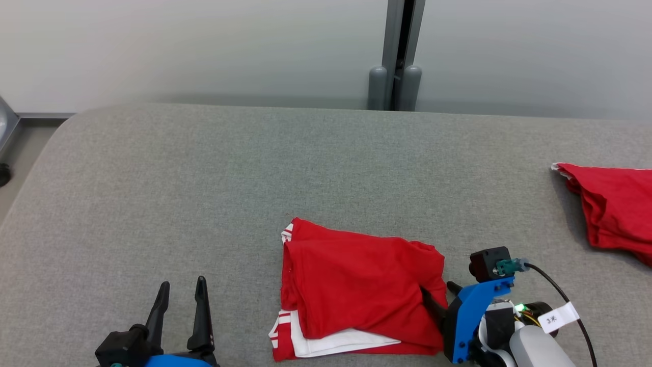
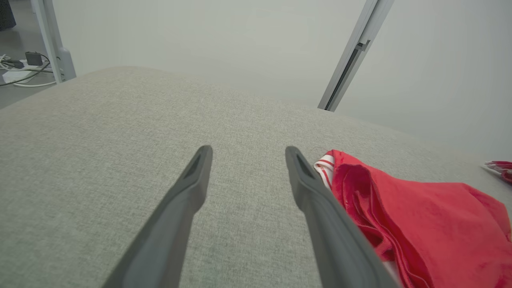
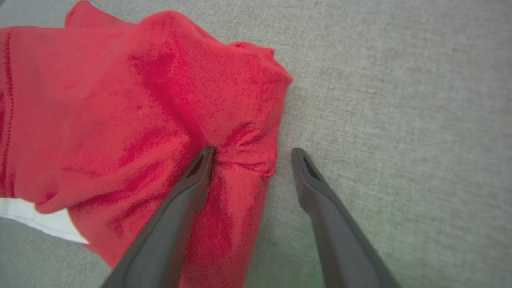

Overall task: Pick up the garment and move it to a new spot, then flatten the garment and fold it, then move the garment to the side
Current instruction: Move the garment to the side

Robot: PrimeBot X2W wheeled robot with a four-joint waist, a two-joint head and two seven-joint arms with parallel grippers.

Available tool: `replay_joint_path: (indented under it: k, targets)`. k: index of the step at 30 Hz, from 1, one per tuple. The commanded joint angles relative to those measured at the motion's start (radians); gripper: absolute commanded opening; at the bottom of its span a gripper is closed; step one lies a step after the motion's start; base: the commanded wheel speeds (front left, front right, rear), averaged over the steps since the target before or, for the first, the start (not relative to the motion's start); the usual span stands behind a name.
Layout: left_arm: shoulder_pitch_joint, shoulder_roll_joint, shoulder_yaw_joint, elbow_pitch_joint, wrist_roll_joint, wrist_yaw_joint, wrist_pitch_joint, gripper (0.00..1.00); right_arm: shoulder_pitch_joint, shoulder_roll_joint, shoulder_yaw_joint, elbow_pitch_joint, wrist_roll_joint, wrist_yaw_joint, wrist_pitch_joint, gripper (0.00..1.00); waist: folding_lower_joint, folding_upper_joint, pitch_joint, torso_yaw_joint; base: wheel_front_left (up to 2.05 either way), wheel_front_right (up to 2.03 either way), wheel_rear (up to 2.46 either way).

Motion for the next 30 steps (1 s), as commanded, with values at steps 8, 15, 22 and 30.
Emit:
replay_joint_path:
  k: [8, 15, 22, 30]
  targets:
    - [-0.022, -0.005, 0.011, -0.003, 0.020, -0.014, -0.005, 1.00, -0.078, -0.003, 0.056, 0.068, 0.036, 0.000, -0.052, 0.00, 0.0000, 0.0000, 0.032, -0.015, 0.00, 0.00, 0.00]
    - [-0.039, -0.005, 0.016, -0.031, 0.037, -0.018, -0.005, 1.00, -0.138, -0.006, 0.026, 0.047, 0.006, 0.000, -0.105, 0.00, 0.0000, 0.0000, 0.068, -0.110, 0.00, 0.00, 0.00]
    - [-0.063, 0.008, 0.018, -0.066, 0.053, -0.022, -0.005, 1.00, -0.159, -0.033, -0.038, -0.048, -0.029, 0.000, -0.125, 0.00, 0.0000, 0.0000, 0.120, -0.274, 0.00, 0.00, 0.00]
    - [-0.121, 0.026, -0.007, -0.104, 0.080, -0.025, 0.014, 1.00, -0.144, -0.042, -0.099, -0.169, -0.036, 0.000, -0.124, 0.00, 0.0000, 0.0000, 0.196, -0.401, 0.00, 0.00, 0.00]
